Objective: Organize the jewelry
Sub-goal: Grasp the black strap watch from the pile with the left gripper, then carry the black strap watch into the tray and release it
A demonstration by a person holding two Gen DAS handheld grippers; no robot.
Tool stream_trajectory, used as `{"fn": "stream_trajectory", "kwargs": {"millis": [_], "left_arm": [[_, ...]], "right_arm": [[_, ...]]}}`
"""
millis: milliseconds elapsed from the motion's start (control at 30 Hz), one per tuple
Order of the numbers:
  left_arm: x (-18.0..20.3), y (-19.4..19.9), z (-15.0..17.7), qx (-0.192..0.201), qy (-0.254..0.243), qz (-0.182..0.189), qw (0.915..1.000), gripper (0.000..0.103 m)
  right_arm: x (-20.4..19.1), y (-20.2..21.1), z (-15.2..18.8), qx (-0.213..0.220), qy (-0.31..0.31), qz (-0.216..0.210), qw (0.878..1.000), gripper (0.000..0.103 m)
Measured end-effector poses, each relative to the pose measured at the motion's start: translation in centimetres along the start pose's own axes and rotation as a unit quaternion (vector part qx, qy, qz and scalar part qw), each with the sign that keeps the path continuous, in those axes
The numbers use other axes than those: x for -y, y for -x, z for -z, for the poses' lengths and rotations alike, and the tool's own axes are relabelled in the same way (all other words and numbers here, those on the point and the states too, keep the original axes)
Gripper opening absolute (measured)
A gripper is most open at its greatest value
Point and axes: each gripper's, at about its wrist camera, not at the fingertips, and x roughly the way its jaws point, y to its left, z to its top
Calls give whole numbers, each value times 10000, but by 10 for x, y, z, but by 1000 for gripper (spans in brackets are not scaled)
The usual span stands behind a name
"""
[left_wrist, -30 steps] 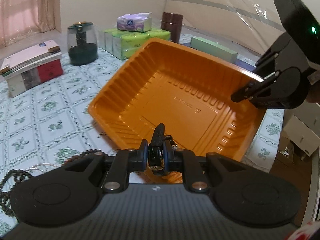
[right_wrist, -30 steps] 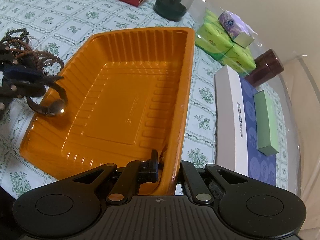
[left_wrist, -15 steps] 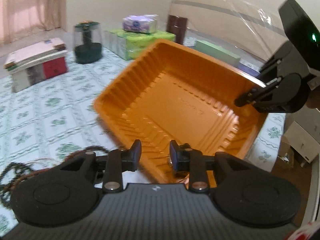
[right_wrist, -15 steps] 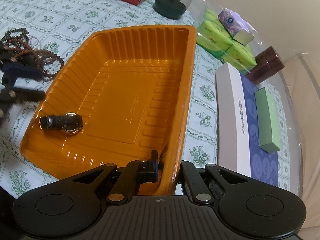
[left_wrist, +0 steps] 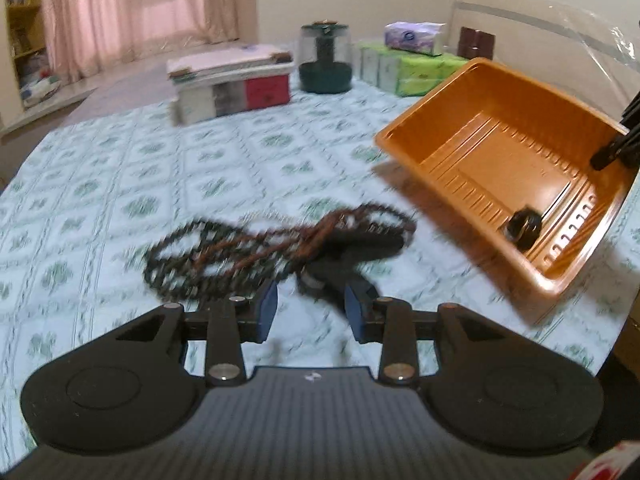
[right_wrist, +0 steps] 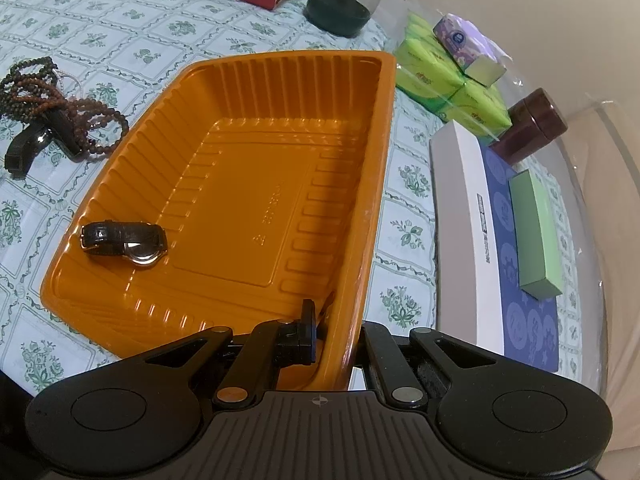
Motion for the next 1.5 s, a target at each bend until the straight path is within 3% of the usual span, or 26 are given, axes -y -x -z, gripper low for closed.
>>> {"fn": "stream_trajectory", "kwargs": {"millis": [233,300,433,533,733,933,1500], "left_arm": [[6,-14,15,-102,145,179,9997,34],[13,-21,12,-62,225,217,9995,50],[26,-36,4,4,251,205,9995,54],[31,-50,0,-83,185,76,9998,51],[21,-46,5,-198,190,32,9996,22],[10,-27,9,-331,136,33,9994,21],[16,5,-19,-26,45,342,9994,20]], "right_arm": [[0,-3,1,-64,-14,-6,10000,4],[0,-3,1,-59,-11,0,10000,4],[0,-3,1,-65,19,12,10000,4],[-1,-4,1,-69,9,13,10000,4],[-1,-6,2,-92,2,24,10000,4],[-1,-7,2,-91,4,31,10000,4],[-2,-6,3,-76,15,42,10000,4]]}}
